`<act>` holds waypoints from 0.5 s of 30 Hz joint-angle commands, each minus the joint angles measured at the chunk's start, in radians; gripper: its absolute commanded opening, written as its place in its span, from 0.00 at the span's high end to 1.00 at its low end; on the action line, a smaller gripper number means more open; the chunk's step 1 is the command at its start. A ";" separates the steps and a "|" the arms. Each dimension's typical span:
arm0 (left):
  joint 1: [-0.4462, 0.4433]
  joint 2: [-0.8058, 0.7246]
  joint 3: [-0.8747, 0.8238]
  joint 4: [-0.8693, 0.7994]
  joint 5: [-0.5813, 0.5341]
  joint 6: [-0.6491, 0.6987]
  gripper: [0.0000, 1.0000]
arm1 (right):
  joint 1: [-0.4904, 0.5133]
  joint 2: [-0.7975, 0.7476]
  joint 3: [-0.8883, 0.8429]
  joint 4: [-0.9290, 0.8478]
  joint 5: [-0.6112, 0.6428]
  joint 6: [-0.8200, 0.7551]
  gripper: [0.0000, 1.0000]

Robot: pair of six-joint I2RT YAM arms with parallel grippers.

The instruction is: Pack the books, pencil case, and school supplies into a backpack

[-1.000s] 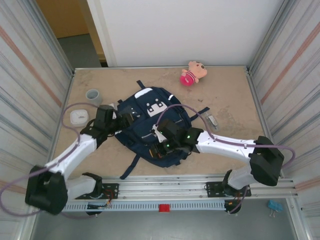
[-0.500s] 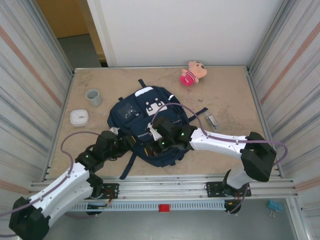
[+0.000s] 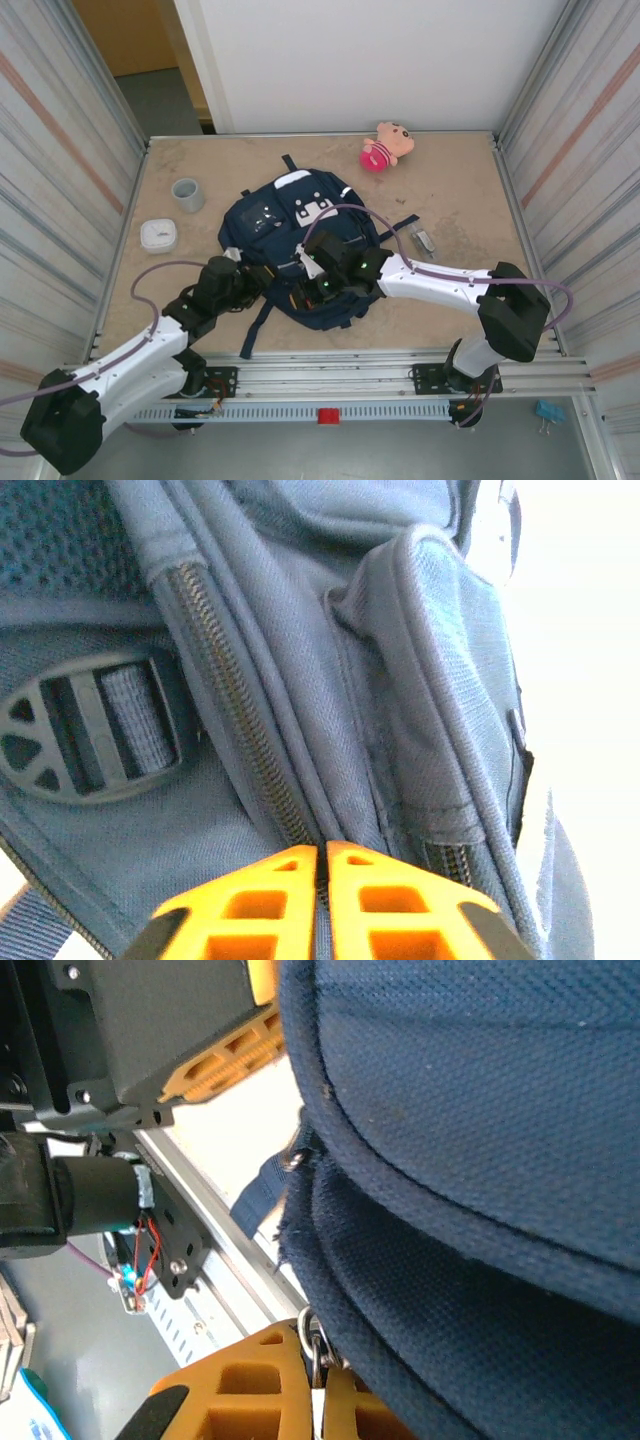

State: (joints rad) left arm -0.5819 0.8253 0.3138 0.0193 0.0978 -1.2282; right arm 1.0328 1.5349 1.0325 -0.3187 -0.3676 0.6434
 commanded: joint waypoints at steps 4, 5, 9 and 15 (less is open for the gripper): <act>0.084 -0.061 0.001 -0.133 -0.094 0.080 1.00 | -0.041 -0.118 -0.001 -0.081 -0.046 -0.049 1.00; 0.112 -0.069 -0.010 -0.125 -0.074 0.086 1.00 | -0.051 -0.129 -0.006 -0.098 -0.062 -0.057 1.00; 0.220 -0.100 -0.024 -0.122 0.026 0.122 1.00 | -0.084 -0.163 -0.009 -0.204 -0.084 -0.124 1.00; 0.185 -0.117 0.000 -0.108 0.139 0.094 0.57 | -0.089 -0.145 0.006 -0.173 -0.134 -0.130 1.00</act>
State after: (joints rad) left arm -0.3710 0.7261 0.2993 -0.0818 0.1604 -1.1309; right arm 0.9409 1.4063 1.0229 -0.5060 -0.4232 0.5564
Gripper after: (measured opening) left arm 0.387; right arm 0.079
